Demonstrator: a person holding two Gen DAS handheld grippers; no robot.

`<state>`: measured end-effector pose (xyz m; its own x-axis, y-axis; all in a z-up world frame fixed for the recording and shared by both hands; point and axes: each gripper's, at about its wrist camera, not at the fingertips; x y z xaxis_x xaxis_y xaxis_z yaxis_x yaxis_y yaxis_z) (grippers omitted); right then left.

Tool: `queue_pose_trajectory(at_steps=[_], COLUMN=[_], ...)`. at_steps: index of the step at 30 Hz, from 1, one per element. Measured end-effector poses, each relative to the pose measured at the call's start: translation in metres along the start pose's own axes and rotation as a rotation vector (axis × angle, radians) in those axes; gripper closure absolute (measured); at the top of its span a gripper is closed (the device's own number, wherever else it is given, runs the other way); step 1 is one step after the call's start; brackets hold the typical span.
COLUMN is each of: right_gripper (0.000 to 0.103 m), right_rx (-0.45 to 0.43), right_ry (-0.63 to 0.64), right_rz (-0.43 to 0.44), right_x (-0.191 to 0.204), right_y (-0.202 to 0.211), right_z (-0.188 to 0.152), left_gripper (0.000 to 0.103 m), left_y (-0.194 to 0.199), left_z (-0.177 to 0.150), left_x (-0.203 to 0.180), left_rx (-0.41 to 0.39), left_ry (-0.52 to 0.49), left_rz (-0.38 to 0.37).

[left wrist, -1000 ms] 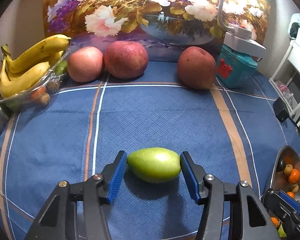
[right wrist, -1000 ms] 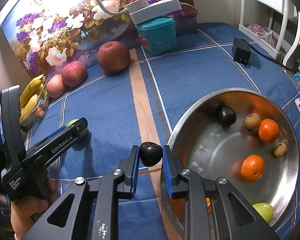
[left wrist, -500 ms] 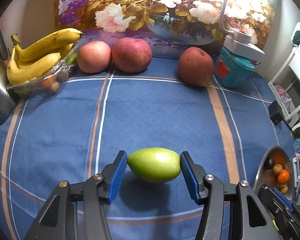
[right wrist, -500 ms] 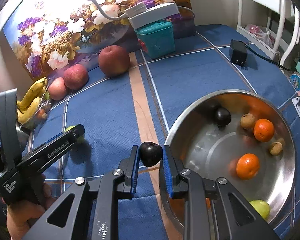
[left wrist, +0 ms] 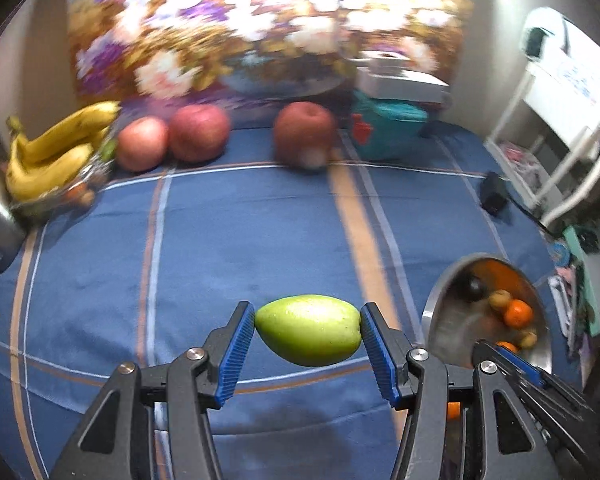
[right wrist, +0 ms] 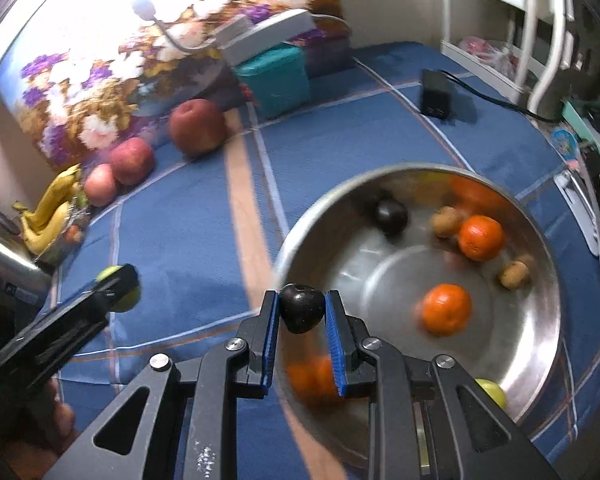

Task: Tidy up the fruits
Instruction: 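Lift the mango and plum and carry them over the steel bowl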

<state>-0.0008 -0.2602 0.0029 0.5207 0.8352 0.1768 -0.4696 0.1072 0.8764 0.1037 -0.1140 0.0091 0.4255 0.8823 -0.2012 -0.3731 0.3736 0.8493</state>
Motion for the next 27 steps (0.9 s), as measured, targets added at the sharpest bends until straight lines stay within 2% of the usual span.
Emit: queue_pose_trajectory(at_steps=[7,12,16,23,27], right_gripper=[0.079,0.079,0.077,0.077,0.068], right_rx=[0.018,0.012,-0.001,0.001,0.001], right_ry=[-0.136,-0.201,-0.219,-0.235,-0.242], right_rz=[-0.05,-0.047,-0.051,-0.02,0.0], right_x=[-0.053,-0.08,-0.089,-0.092,-0.092], right_y=[-0.002,-0.001,0.001,0.0,0.001], right_z=[-0.003,-0.003,-0.003,-0.002,-0.003], left_gripper=[0.045,0.045,0.045,0.044,0.04], left_y=[-0.004,-0.019,-0.031,-0.029,-0.024], left_z=[-0.012,-0.026,-0.032,-0.031,-0.032], left_x=[-0.072,-0.101,-0.104,-0.098,-0.097], left_rx=[0.013,0.03,0.066,0.077,0.077], left_ry=[-0.18,-0.261,-0.256,-0.227,-0.215], left_rz=[-0.071,-0.064,-0.069,-0.09,-0.105])
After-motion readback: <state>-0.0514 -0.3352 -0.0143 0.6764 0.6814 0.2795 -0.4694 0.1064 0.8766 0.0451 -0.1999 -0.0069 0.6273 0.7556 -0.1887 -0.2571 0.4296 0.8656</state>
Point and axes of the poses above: each gripper's, at about its wrist camera, not at the fingertips, and y roughly against the way its jaws point, x to its left, z to its top, and after that the axes turned 5 degrees about y, right-handed
